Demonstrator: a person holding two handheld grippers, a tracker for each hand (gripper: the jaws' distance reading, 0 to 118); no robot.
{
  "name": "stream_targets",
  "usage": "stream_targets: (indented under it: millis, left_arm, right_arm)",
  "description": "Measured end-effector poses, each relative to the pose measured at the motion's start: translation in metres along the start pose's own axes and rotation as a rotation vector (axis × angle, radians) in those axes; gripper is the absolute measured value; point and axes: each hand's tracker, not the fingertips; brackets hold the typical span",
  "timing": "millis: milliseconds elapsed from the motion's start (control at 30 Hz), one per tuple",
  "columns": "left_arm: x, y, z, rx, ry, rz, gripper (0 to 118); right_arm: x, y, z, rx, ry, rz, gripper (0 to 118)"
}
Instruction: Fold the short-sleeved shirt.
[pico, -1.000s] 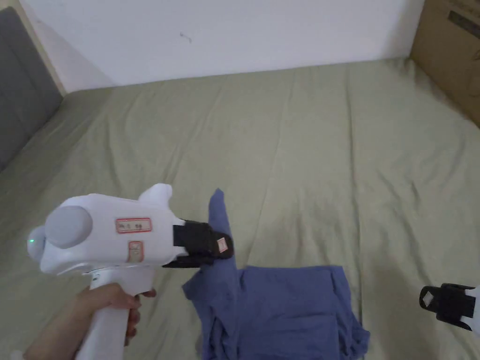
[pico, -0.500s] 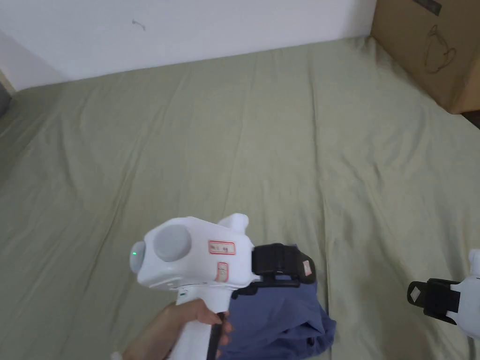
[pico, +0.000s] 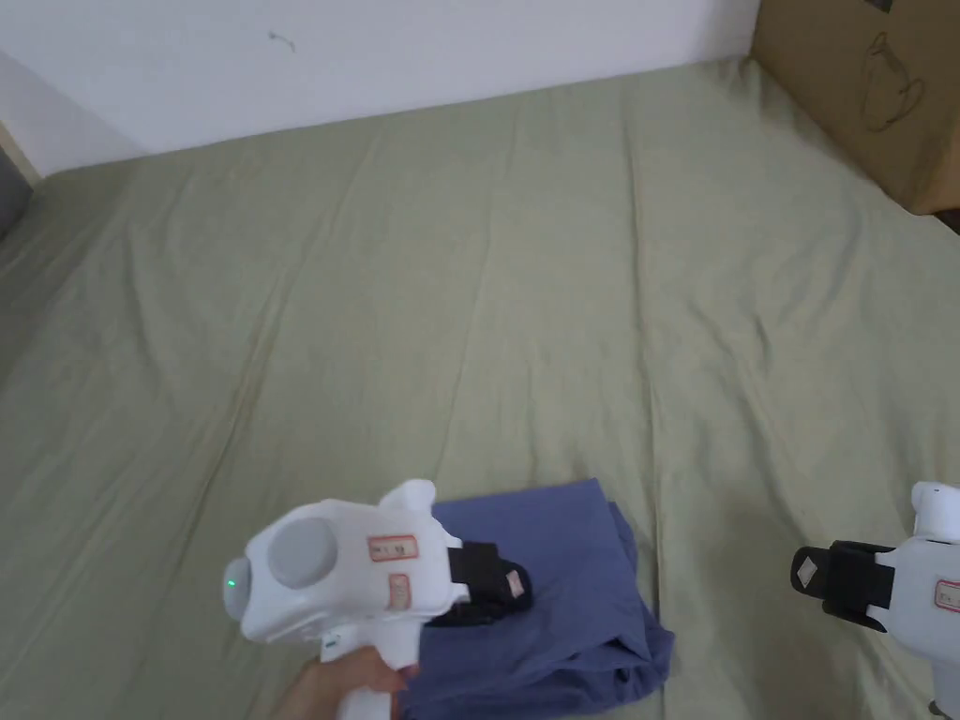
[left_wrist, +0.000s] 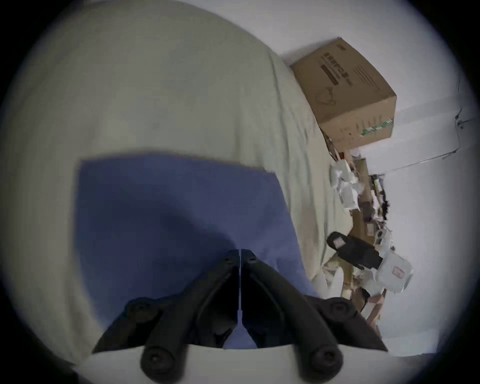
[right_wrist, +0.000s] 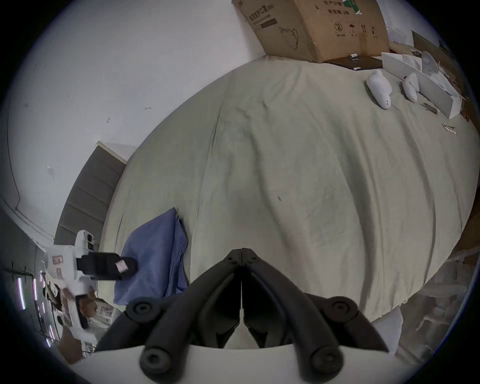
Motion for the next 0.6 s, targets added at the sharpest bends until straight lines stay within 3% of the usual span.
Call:
stream_targets:
  millis: [167,333,467,533,600]
  left_arm:
    - [0.03,-0.008,-0.028,-0.021,-0.047,-0.025,0]
    - [0.061,-0.02,-0.052,-0.129,-0.041,-0.169,0]
    - [0.075,-0.035,-0.068,-0.183,-0.09,-0.167,0]
    - [0.079,-0.04,-0.067,-0.202,-0.032,-0.224,0]
    - [0.077,-0.037,-0.049,-0.152,-0.08,-0.221,0]
  right_arm:
    - [0.001,-0.003,0.007,-0.002,-0.003,-0.002,0]
    - [0.004,-0.005,0.01,0.001,-0.013,-0.016,0]
    - [0.004,-0.006,0.015,0.0,-0.015,-0.025,0]
    - [0.001,-0.006,0.019,0.002,-0.021,-0.016,0]
    - [-0.003,-0.003,0.024,0.006,-0.011,0.002,0]
